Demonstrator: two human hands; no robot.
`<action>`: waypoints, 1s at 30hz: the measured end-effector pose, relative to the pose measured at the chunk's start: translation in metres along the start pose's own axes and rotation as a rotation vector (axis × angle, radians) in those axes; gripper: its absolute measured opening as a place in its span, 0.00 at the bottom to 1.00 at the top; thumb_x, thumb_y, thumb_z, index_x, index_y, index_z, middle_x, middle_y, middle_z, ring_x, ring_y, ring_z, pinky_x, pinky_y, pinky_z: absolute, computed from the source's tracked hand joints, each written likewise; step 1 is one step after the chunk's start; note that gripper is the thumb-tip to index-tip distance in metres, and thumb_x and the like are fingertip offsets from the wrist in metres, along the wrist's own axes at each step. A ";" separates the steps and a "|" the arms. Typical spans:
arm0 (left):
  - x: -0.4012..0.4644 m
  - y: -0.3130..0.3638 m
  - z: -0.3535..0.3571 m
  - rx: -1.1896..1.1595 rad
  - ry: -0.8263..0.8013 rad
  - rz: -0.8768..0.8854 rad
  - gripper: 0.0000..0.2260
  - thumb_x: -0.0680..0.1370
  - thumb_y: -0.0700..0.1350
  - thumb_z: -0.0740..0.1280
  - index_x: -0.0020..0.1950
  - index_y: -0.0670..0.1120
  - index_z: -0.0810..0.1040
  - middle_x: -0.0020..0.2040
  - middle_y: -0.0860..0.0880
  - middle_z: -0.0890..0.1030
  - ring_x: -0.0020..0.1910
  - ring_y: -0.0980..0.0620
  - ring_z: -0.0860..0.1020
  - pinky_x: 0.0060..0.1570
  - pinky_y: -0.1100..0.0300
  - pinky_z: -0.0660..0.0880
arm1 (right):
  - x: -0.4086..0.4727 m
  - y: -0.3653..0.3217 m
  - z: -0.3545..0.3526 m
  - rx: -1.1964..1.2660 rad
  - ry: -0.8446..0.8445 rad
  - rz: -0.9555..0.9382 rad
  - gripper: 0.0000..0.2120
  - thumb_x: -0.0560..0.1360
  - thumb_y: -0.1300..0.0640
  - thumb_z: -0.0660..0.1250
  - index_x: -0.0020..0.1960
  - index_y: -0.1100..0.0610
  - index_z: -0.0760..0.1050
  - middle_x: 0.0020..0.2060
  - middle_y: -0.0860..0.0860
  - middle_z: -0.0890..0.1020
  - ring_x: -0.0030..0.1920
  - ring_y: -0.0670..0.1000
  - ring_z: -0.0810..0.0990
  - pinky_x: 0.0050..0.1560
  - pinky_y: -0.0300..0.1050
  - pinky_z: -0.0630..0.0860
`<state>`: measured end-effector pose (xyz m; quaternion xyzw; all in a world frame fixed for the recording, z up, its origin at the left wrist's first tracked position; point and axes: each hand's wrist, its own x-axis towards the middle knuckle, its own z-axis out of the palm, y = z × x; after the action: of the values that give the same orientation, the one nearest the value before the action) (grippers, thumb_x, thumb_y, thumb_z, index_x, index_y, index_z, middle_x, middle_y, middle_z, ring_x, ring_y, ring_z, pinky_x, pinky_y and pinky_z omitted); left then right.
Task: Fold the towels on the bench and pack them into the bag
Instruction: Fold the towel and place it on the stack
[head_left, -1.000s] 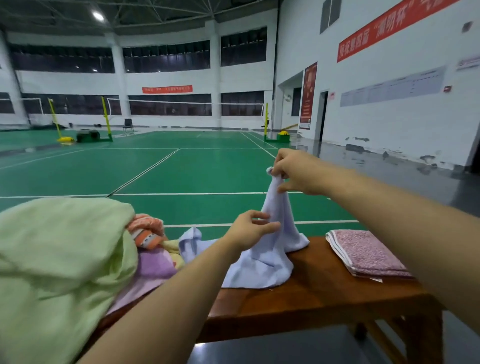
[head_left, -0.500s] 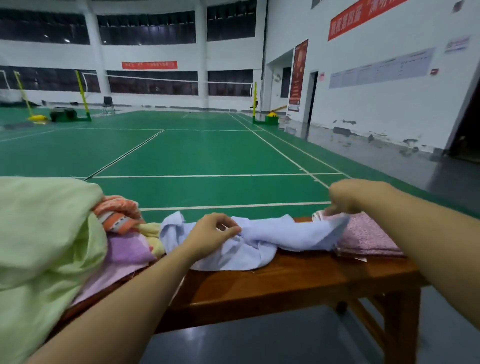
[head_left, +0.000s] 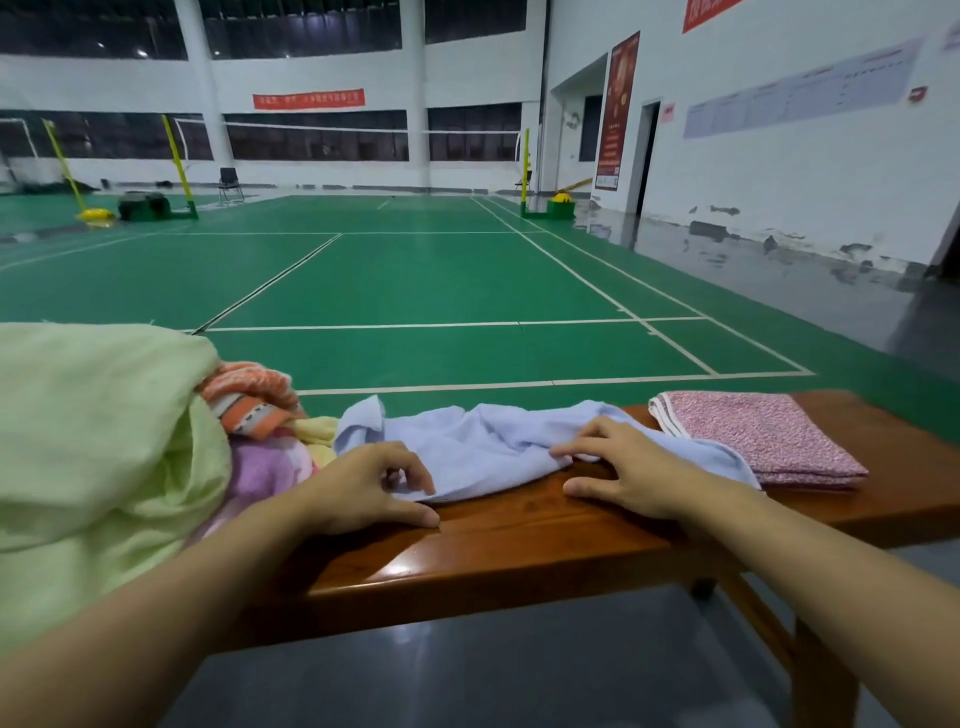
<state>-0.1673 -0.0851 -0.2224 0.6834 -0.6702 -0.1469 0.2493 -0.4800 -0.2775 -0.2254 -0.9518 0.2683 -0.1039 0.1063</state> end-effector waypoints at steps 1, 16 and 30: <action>0.000 0.000 0.001 -0.012 0.001 0.015 0.14 0.68 0.63 0.78 0.46 0.56 0.83 0.46 0.60 0.81 0.46 0.59 0.77 0.47 0.66 0.74 | 0.000 0.001 0.003 -0.050 0.000 0.008 0.34 0.68 0.18 0.51 0.71 0.28 0.64 0.59 0.41 0.67 0.62 0.46 0.67 0.69 0.47 0.64; 0.017 0.015 -0.069 0.112 0.314 0.022 0.13 0.78 0.58 0.70 0.39 0.53 0.79 0.31 0.56 0.78 0.32 0.61 0.73 0.36 0.59 0.71 | 0.035 -0.068 -0.044 0.369 0.113 -0.036 0.26 0.68 0.37 0.77 0.33 0.55 0.68 0.30 0.48 0.72 0.33 0.48 0.68 0.37 0.46 0.66; 0.005 0.042 -0.178 0.064 0.490 -0.140 0.31 0.69 0.68 0.70 0.32 0.38 0.70 0.29 0.47 0.65 0.30 0.50 0.64 0.35 0.55 0.61 | 0.035 -0.039 -0.162 0.189 0.017 0.163 0.32 0.63 0.27 0.72 0.28 0.53 0.64 0.28 0.49 0.63 0.31 0.50 0.62 0.37 0.48 0.59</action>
<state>-0.1069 -0.0637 -0.0512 0.7509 -0.5452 0.0274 0.3719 -0.4725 -0.2876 -0.0559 -0.9117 0.3348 -0.1277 0.2012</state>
